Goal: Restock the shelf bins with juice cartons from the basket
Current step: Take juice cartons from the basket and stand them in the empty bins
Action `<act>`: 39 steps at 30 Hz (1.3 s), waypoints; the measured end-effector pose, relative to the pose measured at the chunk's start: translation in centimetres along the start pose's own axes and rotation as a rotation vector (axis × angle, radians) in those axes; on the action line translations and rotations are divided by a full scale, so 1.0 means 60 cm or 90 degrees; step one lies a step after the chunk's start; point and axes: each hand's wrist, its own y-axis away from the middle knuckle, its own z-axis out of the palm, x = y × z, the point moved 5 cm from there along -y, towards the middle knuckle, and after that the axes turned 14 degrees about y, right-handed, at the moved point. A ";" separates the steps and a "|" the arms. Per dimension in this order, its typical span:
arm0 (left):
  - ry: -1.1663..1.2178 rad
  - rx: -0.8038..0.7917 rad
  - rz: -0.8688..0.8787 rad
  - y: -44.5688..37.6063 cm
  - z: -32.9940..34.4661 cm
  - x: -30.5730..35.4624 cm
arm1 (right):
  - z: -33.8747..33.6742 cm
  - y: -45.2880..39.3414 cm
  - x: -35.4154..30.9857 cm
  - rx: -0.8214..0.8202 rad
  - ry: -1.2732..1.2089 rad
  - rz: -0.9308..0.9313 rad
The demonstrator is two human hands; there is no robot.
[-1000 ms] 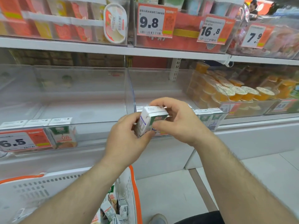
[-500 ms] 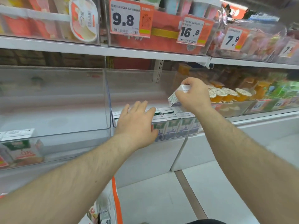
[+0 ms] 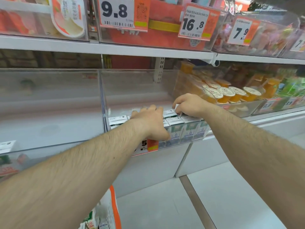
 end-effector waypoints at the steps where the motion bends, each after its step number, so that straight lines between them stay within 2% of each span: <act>1: 0.010 -0.018 -0.012 -0.002 -0.002 0.000 | 0.001 -0.003 -0.001 -0.025 0.001 -0.005; 3: 0.034 -0.051 -0.038 -0.010 -0.005 0.001 | 0.005 -0.005 -0.003 -0.082 -0.022 -0.007; 5: 0.051 -0.074 -0.062 -0.017 -0.006 0.001 | 0.014 -0.003 -0.001 -0.174 -0.061 0.044; 8: 0.052 -0.071 -0.072 -0.019 -0.004 0.001 | 0.020 -0.002 -0.013 -0.235 -0.012 0.094; 19: 0.072 -0.043 -0.070 -0.018 -0.004 -0.001 | 0.017 -0.018 -0.040 -0.226 0.060 0.115; 22: 0.072 -0.053 -0.071 -0.021 -0.002 -0.003 | 0.014 -0.013 -0.044 -0.215 0.069 0.125; 27: 0.048 -0.097 -0.086 -0.024 -0.004 -0.007 | 0.018 -0.013 -0.053 -0.269 0.098 0.133; 33: 0.080 -0.098 -0.094 -0.026 -0.003 -0.006 | 0.034 -0.035 -0.058 -0.308 0.113 0.164; 37: 0.100 -0.109 -0.096 -0.028 -0.003 -0.006 | 0.023 -0.028 -0.062 -0.289 0.117 0.182; 39: 0.048 -0.118 -0.093 -0.025 -0.004 -0.006 | 0.020 -0.022 -0.068 -0.271 0.090 0.183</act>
